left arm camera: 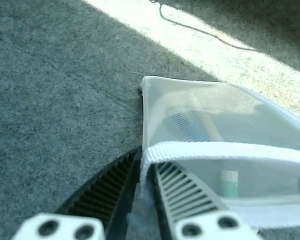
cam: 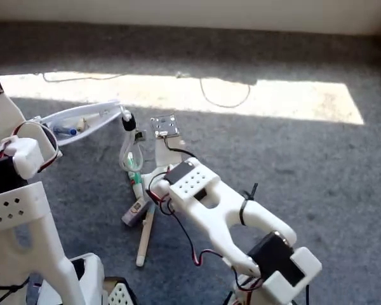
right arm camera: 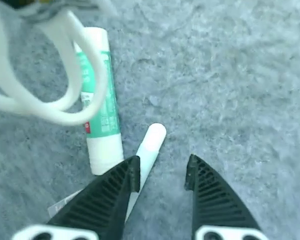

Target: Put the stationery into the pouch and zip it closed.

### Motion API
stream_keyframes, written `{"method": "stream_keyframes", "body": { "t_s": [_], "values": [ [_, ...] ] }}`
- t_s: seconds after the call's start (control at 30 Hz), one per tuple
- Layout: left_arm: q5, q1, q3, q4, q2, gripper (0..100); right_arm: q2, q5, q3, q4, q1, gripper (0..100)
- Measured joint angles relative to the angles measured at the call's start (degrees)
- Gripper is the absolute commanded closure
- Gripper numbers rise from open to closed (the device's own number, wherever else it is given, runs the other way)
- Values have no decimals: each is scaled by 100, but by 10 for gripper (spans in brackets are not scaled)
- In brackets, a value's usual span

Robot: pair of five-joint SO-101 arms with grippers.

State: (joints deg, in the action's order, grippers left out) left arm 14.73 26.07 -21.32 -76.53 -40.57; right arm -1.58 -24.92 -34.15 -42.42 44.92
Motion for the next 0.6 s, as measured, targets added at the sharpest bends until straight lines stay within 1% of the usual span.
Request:
{"method": "stream_keyframes", "body": {
  "t_s": [0.13, 0.27, 0.43, 0.6],
  "values": [
    [0, 0, 0, 0, 0, 994, 325, 0, 273, 35, 0, 850],
    [0, 0, 0, 0, 0, 994, 545, -229, 484, 62, 0, 850],
    [0, 0, 0, 0, 0, 994, 879, -281, 598, 62, 0, 852],
    [0, 0, 0, 0, 0, 994, 923, -281, 642, -114, -9, 935]
  ]
}}
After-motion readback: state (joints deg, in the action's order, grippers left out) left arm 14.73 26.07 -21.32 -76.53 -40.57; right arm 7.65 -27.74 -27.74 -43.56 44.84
